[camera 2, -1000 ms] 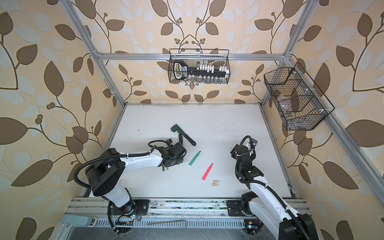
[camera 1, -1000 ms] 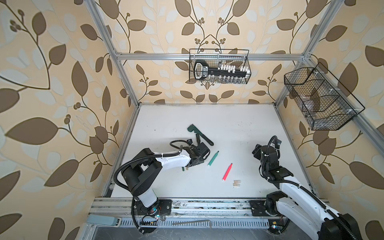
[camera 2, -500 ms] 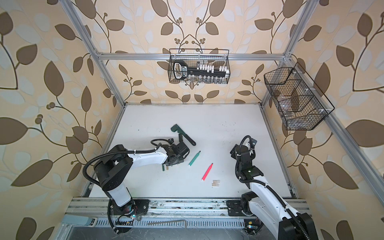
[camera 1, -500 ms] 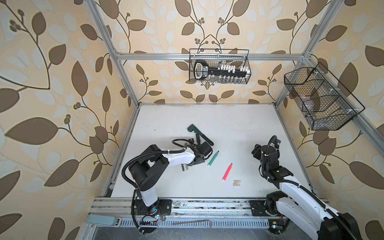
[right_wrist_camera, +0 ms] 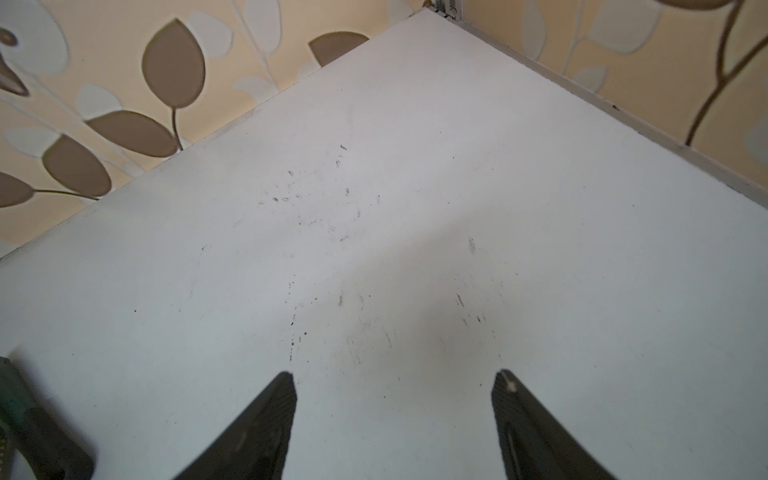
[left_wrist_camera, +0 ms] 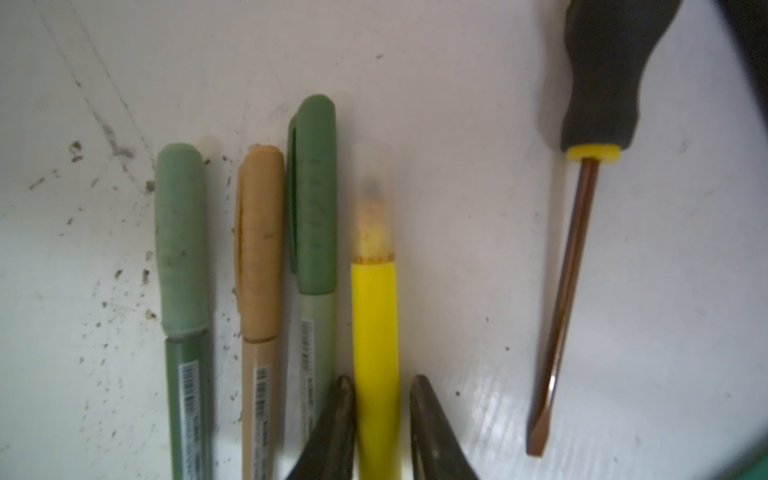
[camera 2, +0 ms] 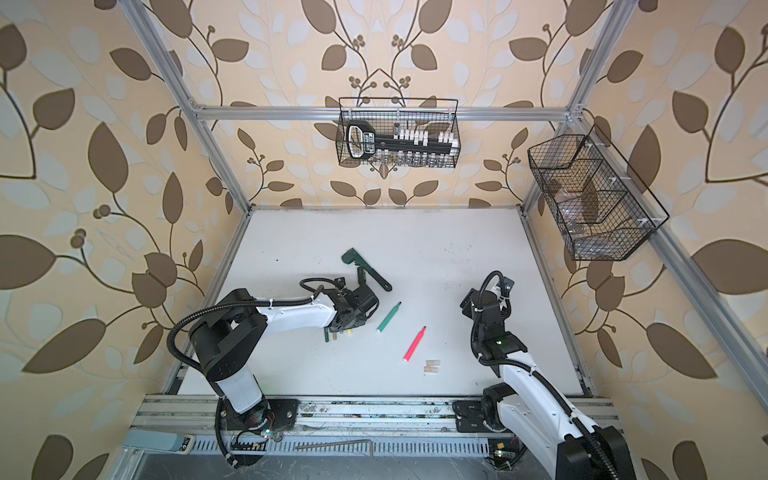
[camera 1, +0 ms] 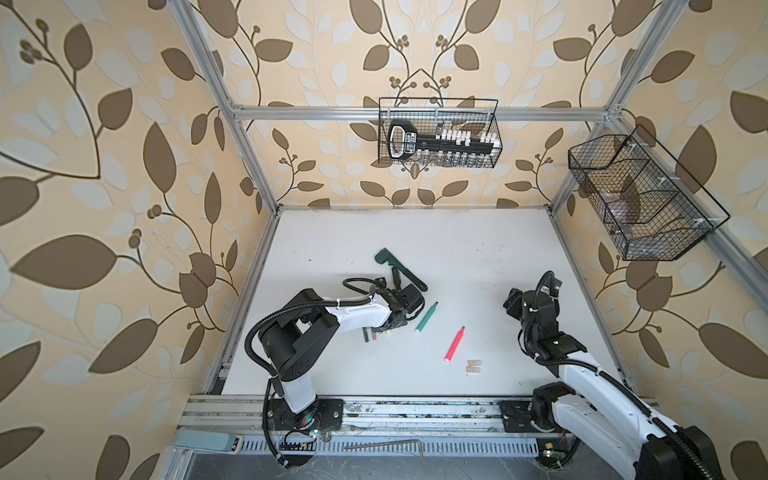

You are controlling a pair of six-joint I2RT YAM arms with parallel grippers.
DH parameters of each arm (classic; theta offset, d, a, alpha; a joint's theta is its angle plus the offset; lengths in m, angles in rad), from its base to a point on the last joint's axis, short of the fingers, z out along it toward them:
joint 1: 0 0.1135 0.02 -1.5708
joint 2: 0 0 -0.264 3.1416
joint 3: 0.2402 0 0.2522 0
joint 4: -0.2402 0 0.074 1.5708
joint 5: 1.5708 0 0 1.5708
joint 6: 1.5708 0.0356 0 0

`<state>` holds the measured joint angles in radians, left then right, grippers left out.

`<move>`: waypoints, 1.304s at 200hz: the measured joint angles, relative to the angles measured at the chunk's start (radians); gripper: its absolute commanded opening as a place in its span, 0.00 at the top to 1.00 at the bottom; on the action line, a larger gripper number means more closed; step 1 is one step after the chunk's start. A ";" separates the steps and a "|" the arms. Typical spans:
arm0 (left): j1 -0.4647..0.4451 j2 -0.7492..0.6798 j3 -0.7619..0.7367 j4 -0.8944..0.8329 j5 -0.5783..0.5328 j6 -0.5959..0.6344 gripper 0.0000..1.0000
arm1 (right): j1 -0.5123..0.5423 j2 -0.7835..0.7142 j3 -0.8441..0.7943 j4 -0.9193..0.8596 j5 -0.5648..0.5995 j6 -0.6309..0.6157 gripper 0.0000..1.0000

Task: Insert the pens into the pen caps
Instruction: 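Lay the capped yellow highlighter beside the pens and open the left gripper, then move the left gripper to the teal marker and close on it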

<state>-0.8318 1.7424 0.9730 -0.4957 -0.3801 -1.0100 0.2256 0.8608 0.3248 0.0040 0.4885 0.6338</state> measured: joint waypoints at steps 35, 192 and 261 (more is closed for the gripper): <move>0.000 0.000 0.014 -0.032 -0.008 0.003 0.78 | -0.001 0.000 0.000 0.000 -0.003 0.000 0.25; -0.223 -0.161 0.169 -0.190 -0.152 0.191 0.73 | -0.005 0.000 0.000 0.000 -0.014 -0.003 0.25; -0.256 -0.125 0.166 -0.122 -0.072 0.351 0.71 | -0.006 -0.001 0.000 0.001 -0.029 -0.007 0.25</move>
<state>-1.0878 1.6176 1.1389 -0.6178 -0.4519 -0.6594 0.2192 0.8600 0.3248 0.0048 0.4591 0.6270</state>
